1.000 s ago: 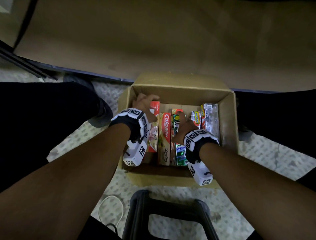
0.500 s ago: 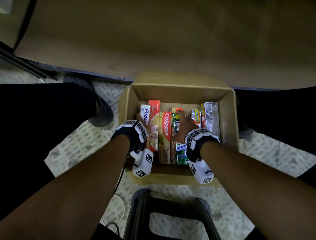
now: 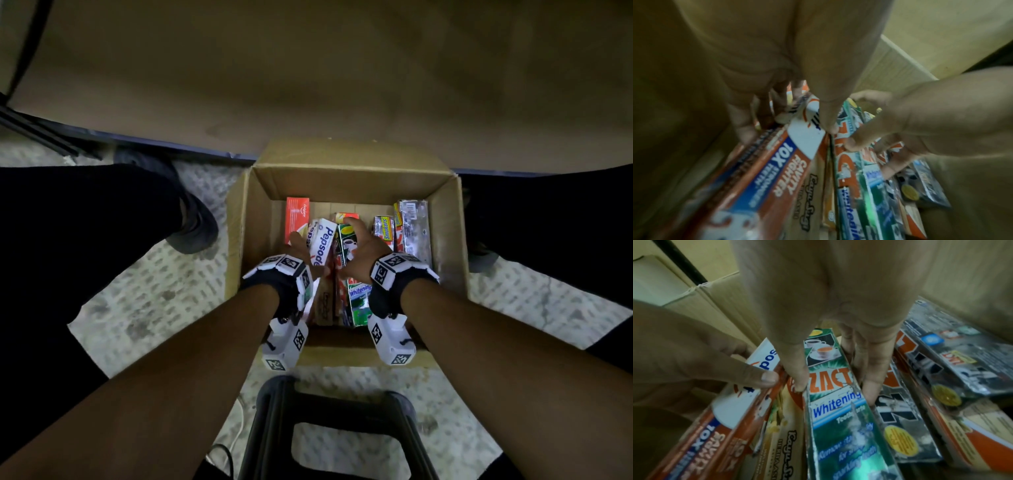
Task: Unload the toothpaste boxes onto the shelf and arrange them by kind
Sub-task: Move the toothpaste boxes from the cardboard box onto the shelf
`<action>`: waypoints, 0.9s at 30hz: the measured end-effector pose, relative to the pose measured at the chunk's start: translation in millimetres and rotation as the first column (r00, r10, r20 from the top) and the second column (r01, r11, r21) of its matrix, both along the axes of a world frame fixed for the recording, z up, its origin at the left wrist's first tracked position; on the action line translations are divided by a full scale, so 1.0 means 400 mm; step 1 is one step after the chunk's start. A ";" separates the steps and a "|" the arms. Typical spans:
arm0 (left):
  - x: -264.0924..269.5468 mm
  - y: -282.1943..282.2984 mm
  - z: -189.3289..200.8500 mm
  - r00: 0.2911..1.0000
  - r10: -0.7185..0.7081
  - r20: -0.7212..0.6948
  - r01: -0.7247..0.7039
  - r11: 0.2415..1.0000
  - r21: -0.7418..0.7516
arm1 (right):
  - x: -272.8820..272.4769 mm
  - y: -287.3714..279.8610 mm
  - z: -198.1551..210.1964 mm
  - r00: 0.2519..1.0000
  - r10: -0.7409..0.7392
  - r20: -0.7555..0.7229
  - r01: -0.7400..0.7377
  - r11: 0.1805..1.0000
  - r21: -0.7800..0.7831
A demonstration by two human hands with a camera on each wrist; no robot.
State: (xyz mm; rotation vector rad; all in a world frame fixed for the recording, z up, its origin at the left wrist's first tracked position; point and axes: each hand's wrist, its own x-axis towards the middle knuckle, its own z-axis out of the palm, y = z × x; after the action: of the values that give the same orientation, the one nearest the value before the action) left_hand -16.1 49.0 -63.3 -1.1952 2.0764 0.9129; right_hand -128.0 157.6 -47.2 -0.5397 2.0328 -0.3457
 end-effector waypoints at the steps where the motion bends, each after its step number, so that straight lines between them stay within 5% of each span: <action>1: 0.003 -0.013 -0.013 1.000 0.009 -0.003 -0.009 0.999 0.049 | -0.001 0.004 0.001 1.000 -0.017 0.009 0.017 1.000 -0.003; 10: 0.036 -0.069 0.006 0.985 0.145 -0.088 -0.117 0.957 0.267 | -0.008 0.035 0.032 0.996 -0.080 0.027 0.082 0.992 -0.091; 27: 0.008 -0.044 0.140 0.965 0.159 -0.208 -0.124 0.977 0.173 | -0.016 0.048 0.144 0.979 -0.202 -0.036 0.196 0.972 -0.129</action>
State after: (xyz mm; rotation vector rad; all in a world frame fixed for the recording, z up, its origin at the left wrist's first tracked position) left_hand -12.9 31.4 -7.3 -1.2157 2.0600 1.3070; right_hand -134.3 176.9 10.6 -0.4242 2.1278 -0.5892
